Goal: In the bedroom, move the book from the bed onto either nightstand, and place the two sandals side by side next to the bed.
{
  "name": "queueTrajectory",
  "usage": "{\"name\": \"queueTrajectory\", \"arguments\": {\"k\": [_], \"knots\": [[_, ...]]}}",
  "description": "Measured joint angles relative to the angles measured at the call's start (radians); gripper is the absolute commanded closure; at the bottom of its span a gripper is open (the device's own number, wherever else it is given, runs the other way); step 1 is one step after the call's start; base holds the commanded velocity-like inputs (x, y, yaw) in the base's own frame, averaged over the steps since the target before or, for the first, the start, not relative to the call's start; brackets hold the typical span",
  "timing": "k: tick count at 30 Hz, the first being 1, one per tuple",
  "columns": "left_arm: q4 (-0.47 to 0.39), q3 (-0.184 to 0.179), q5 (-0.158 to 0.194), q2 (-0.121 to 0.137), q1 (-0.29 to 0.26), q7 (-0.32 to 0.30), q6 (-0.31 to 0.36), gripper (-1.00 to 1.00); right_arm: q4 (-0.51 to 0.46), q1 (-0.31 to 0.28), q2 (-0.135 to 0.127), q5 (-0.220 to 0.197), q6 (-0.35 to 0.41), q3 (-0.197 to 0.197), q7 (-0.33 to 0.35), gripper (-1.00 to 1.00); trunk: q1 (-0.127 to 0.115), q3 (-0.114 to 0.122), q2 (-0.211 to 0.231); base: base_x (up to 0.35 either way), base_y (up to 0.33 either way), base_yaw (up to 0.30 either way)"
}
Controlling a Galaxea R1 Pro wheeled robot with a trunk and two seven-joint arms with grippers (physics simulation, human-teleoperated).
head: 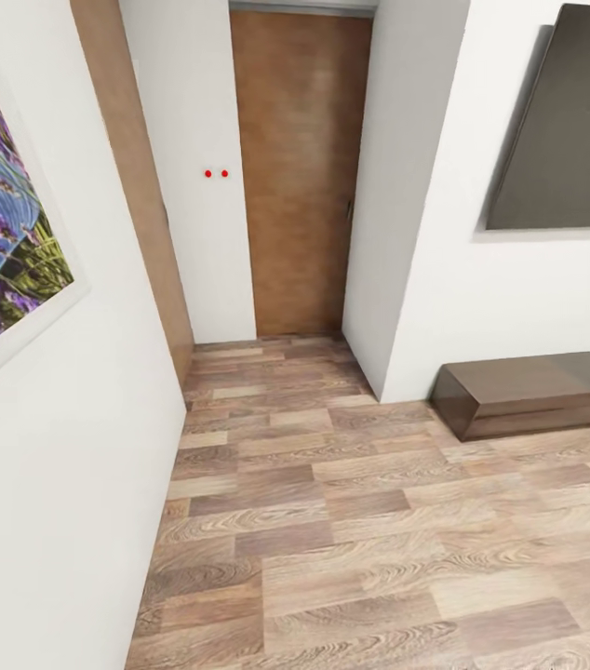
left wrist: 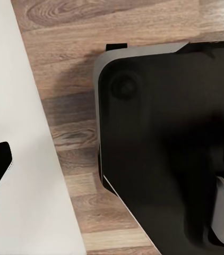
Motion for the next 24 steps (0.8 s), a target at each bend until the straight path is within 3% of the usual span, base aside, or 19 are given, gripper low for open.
{"name": "queueTrajectory", "arguments": {"k": [24], "knots": [[0.000, 0.000, 0.000, 0.000, 0.000, -0.001, -0.001, -1.00, 0.000, 0.000, -0.001, 0.000, 0.000, 0.000, 0.005, -1.00, 0.000, 0.012, 0.000, 0.007, 0.000, -0.248]]}}
